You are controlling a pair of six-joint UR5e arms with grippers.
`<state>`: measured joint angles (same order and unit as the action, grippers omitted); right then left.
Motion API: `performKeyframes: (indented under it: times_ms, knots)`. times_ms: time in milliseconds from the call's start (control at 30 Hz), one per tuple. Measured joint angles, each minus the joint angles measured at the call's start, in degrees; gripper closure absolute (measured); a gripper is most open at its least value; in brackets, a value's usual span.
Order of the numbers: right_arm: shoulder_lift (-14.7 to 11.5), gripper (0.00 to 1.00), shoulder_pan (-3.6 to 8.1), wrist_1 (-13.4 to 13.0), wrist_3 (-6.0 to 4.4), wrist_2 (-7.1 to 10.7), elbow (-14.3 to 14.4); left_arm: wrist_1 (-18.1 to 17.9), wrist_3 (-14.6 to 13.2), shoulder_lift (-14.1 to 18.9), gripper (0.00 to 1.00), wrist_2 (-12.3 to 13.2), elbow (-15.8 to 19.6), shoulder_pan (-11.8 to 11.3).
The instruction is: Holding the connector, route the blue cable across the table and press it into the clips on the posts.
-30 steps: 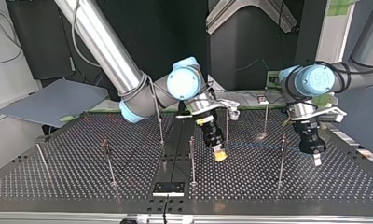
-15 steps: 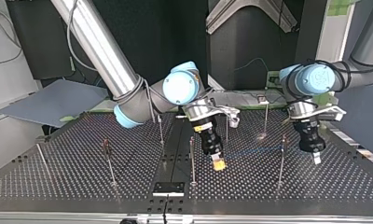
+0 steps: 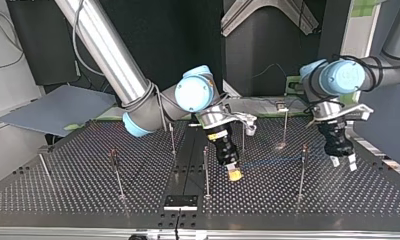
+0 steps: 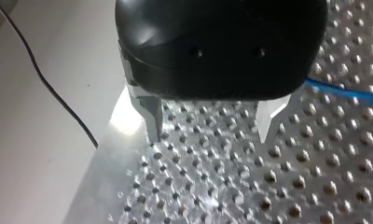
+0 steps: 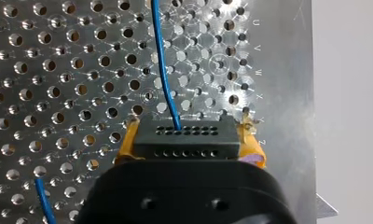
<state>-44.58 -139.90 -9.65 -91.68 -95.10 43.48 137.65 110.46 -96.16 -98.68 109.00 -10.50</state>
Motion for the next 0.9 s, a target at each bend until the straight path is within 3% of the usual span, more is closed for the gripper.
performKeyframes:
  times_ms: [367,900]
  knots:
    - [0.0,1.0,-0.02,0.3,0.03,0.0,0.2,5.1,0.6,3.6,0.0,4.0,4.0,0.6]
    - [0.0,1.0,0.0,0.3,0.0,-0.22,1.1,11.5,-0.7,9.2,0.0,4.2,8.3,1.9]
